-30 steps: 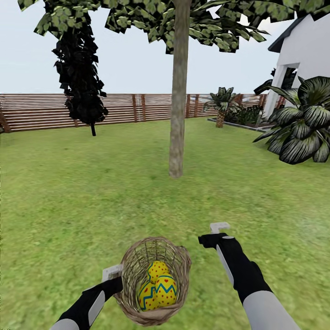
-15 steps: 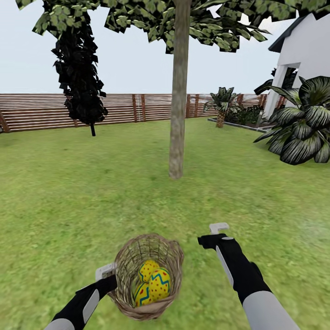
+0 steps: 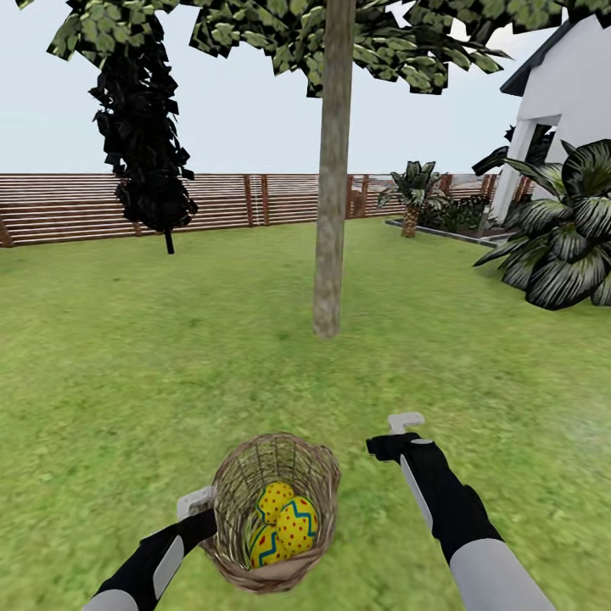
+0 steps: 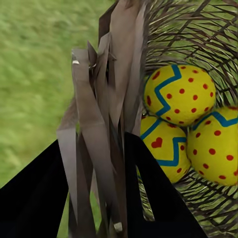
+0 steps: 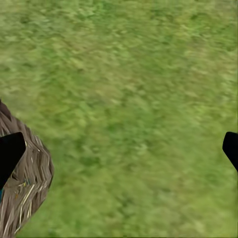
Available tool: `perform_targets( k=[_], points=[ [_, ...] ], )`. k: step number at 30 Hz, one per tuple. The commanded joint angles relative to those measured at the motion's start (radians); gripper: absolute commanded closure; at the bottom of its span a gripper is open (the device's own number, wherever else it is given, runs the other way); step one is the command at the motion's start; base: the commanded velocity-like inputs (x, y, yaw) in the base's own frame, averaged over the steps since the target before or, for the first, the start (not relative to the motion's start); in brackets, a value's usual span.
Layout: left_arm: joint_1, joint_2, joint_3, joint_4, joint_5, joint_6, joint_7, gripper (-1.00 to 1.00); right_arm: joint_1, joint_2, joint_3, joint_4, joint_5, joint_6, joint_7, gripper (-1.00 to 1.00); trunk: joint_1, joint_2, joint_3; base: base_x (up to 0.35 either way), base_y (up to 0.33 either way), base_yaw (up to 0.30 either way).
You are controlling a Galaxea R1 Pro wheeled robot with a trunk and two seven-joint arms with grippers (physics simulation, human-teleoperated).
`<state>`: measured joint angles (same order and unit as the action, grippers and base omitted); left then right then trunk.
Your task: Take the three Easter eggs out of the wicker basket on the lawn in the garden, then place them on the lawn next to a single tree (choose any tree) so that all three eggs are next to the same tree and none are left in the basket.
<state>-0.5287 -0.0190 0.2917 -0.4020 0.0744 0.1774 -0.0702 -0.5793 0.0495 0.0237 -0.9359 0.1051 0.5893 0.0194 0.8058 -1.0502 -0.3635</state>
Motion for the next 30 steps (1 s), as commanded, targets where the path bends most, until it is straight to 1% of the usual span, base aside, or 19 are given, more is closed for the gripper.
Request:
perform_targets(
  k=[1,8,10,11,13,14,17,18,19,20,22,23,24,25,26,28,30],
  points=[
    [-0.001,-0.001,0.007,-0.003,0.012,0.008,-0.006,1.0,-0.001,0.0,0.001,-0.001,0.01,0.006,0.002,-1.0,0.001,-0.001,-0.001,0.339,0.0,0.0],
    [-0.001,-0.001,0.007,-0.003,0.012,0.008,-0.005,1.0,-0.001,-0.002,0.001,-0.001,0.01,0.004,0.002,-1.0,0.001,-0.001,-0.001,0.339,0.0,0.0],
    [-0.001,-0.001,0.007,-0.003,0.012,0.008,-0.005,1.0,-0.001,-0.004,0.003,0.035,0.013,0.004,0.002,-1.0,0.001,-0.001,-0.001,0.339,0.0,0.0],
    [-0.001,-0.001,0.007,-0.003,0.012,0.008,-0.005,1.0,-0.001,-0.005,0.004,0.049,0.014,-0.006,0.002,-1.0,0.001,-0.001,-0.001,0.339,0.0,0.0],
    [-0.001,-0.001,0.007,-0.003,0.012,0.008,-0.005,1.0,-0.001,-0.006,0.002,0.061,0.013,-0.072,0.002,-1.0,0.001,-0.001,-0.001,0.339,0.0,0.0],
    [-0.001,-0.001,0.007,-0.003,0.012,0.008,-0.006,1.0,-0.001,-0.006,0.001,0.062,0.013,-0.089,0.002,-1.0,0.001,-0.001,-0.001,0.339,0.0,0.0],
    [-0.001,-0.001,0.007,-0.003,0.012,0.008,-0.006,1.0,-0.001,-0.008,0.0,0.067,0.004,-0.097,0.001,-1.0,0.001,-0.001,-0.001,0.339,0.0,0.0],
    [-0.001,-0.002,0.007,-0.003,0.012,0.008,-0.006,1.0,0.0,-0.008,-0.001,0.098,0.001,-0.098,-0.001,-1.0,0.001,-0.001,-0.001,0.339,0.0,0.0],
    [-0.001,-0.002,0.007,-0.003,0.012,0.008,-0.006,1.0,0.001,-0.008,-0.003,0.196,0.001,-0.123,-0.002,-1.0,0.001,-0.001,-0.001,0.339,0.0,0.0],
    [-0.001,-0.001,0.007,-0.003,0.012,0.008,-0.006,1.0,0.001,-0.01,-0.005,0.336,0.005,-0.211,-0.004,-1.0,0.001,-0.001,-0.001,0.339,0.0,0.0],
    [-0.001,-0.001,0.007,-0.003,0.012,0.008,-0.006,1.0,0.001,-0.017,-0.004,0.558,0.009,-0.37,-0.006,-1.0,0.001,-0.001,-0.001,0.339,0.0,0.0],
    [-0.001,-0.002,0.007,-0.003,0.012,0.008,-0.006,1.0,0.002,-0.041,-0.002,0.719,0.008,-0.463,-0.007,-1.0,0.001,-0.001,-0.001,0.339,0.0,0.0],
    [-0.001,-0.001,0.007,-0.003,0.012,0.008,-0.006,1.0,0.007,-0.048,0.0,0.854,0.011,-0.548,-0.007,-1.0,0.001,-0.001,-0.001,0.339,0.0,0.0],
    [-0.001,-0.001,0.007,-0.003,0.012,0.008,-0.006,1.0,0.015,-0.05,0.001,0.937,0.011,-0.626,-0.007,-1.0,0.001,-0.001,-0.001,0.339,0.0,0.0],
    [-0.001,-0.001,0.007,-0.003,0.012,0.008,-0.006,1.0,0.05,-0.048,0.001,0.963,0.01,-0.653,-0.007,-1.0,0.001,-0.001,-0.001,0.339,0.0,0.0],
    [-0.001,-0.001,0.007,-0.003,0.012,0.008,-0.006,1.0,0.147,-0.043,0.001,0.972,0.017,-0.67,-0.007,-1.0,0.001,-0.001,-0.001,0.339,0.0,0.0],
    [-0.001,-0.001,0.007,-0.003,0.012,0.008,-0.006,1.0,0.202,-0.041,0.001,0.977,0.013,-0.672,-0.007,-1.0,0.001,-0.001,-0.001,0.339,0.0,0.0]
  ],
)
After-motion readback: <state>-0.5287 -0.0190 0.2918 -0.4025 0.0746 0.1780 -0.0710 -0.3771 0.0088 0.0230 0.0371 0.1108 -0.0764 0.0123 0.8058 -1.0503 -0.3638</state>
